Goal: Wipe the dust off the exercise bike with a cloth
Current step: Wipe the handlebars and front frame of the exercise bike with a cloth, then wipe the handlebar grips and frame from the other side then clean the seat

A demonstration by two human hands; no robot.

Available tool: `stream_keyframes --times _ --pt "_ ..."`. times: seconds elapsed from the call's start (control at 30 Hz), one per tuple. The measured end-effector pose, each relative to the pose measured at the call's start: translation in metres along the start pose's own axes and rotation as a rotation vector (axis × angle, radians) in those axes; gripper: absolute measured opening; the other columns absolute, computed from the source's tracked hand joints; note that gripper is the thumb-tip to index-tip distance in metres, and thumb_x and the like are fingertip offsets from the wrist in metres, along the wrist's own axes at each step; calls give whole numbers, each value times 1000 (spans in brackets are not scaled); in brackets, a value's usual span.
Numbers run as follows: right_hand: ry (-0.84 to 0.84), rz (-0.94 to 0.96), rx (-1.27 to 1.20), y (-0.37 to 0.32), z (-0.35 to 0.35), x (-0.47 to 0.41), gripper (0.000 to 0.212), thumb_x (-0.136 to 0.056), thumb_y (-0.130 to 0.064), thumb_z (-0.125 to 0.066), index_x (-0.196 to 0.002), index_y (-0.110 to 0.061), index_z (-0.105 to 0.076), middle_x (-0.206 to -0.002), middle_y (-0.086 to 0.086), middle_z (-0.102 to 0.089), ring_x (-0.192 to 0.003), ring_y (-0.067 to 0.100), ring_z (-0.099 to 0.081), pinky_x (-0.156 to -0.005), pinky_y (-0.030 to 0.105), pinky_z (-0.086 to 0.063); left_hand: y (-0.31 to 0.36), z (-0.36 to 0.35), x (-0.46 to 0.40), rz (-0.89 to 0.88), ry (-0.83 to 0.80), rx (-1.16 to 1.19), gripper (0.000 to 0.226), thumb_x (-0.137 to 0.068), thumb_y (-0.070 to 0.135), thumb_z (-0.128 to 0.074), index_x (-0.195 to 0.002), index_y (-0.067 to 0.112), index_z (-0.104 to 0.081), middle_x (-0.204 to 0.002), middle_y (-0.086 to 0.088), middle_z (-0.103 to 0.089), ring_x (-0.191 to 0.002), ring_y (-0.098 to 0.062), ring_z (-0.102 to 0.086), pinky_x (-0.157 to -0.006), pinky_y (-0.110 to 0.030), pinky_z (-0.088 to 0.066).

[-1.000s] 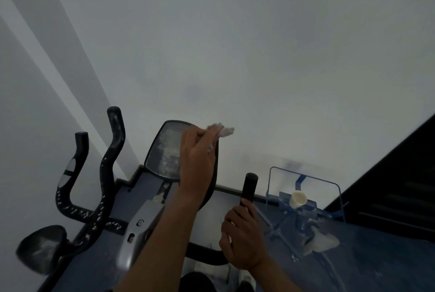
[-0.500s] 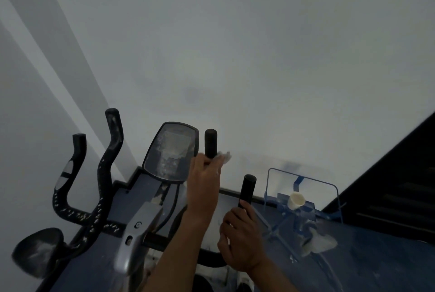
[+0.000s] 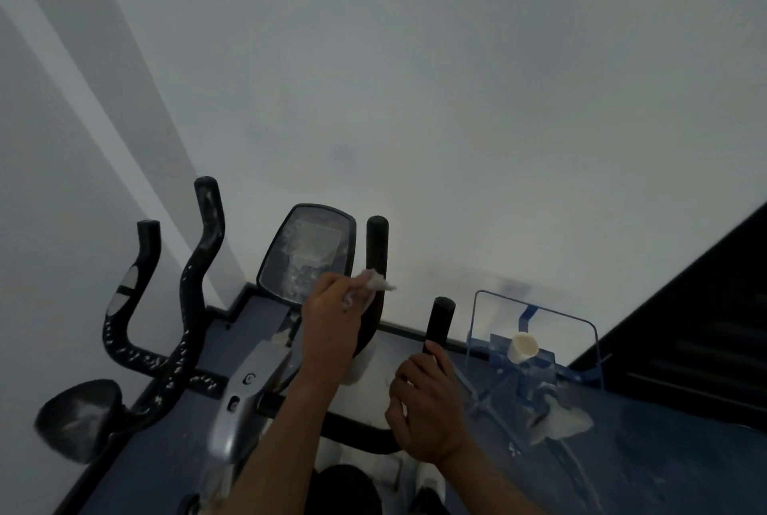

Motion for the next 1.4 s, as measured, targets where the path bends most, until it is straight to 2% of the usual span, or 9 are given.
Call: stream_keyframes --times 0.23,0.37,0.57,0.7,0.9,1.03,1.2,1.33,1.4 --pt "13 15 25 -2 2 -2 14 -77 -18 -59 -63 -15 -58 -73 -1 -55 -77 21 -54 -111 45 -34 -21 15 21 263 -228 22 24 -90 47 -65 -95 25 -72 -83 19 -64 -83 12 -60 -72 -10 -42" --pt "2 23 31 -3 2 -1 14 -78 -19 -59 -64 -15 -60 -74 -1 -56 -78 22 -54 -111 47 -35 -36 51 50 262 -275 8 11 -90 19 -75 -93 30 -73 -81 24 -67 -89 14 -60 -74 -1 -41" --pt "-48 10 64 -7 3 -2 15 -83 -20 -60 -69 -17 -64 -76 -3 -60 -81 21 -57 -114 46 -32 -26 85 53 313 -147 135 15 -93 21 -73 -103 31 -69 -94 17 -70 -90 3 -63 -78 -19 -48" --pt "-112 -67 -12 -17 10 -9 13 -91 -29 -60 -94 -21 -70 -96 -5 -63 -95 17 -61 -119 42 -27 8 109 41 281 -84 258 27 -92 18 -74 -96 42 -64 -87 24 -69 -84 3 -64 -76 -17 -52" --pt "-19 -239 -530 -68 66 -57 62 -91 -49 -62 -143 -23 -42 -141 -7 -46 -133 17 -47 -112 36 -40 57 139 32 192 -126 381 25 -91 14 -74 -101 36 -70 -94 17 -74 -90 -4 -70 -80 -19 -55" --pt "-218 -228 -710 -95 99 -85 73 -82 -56 -70 -144 -28 -44 -144 -22 -47 -137 0 -43 -112 13 -33 83 156 43 177 -139 438 22 -92 14 -72 -114 19 -71 -103 6 -75 -99 -13 -71 -86 -27 -58" --pt "-474 -106 -815 -105 108 -89 15 -89 -24 -77 -100 -22 -68 -102 -12 -70 -98 8 -66 -86 23 -50 100 169 81 282 -19 455 22 -94 10 -69 -115 15 -70 -105 1 -74 -102 -18 -71 -88 -34 -58" --pt "-785 -74 -985 -118 98 -68 74 -81 -47 -81 -144 -31 -45 -135 -15 -61 -128 5 -55 -102 24 -49 117 170 132 400 97 473 22 -94 7 -67 -115 14 -69 -107 -1 -74 -104 -20 -71 -87 -35 -59" --pt "-958 -35 -1011 -128 94 -49 66 -81 -43 -81 -139 -30 -52 -129 -16 -65 -124 6 -59 -99 22 -51 127 171 161 460 171 509 24 -92 10 -68 -115 12 -69 -107 -4 -75 -102 -22 -71 -84 -33 -59"
Point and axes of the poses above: each hand's wrist, its own x-axis away from the middle knuckle, its own z-axis out of the back of the hand, y = z × x, the point moved 4 cm from there along -x, towards the middle knuckle
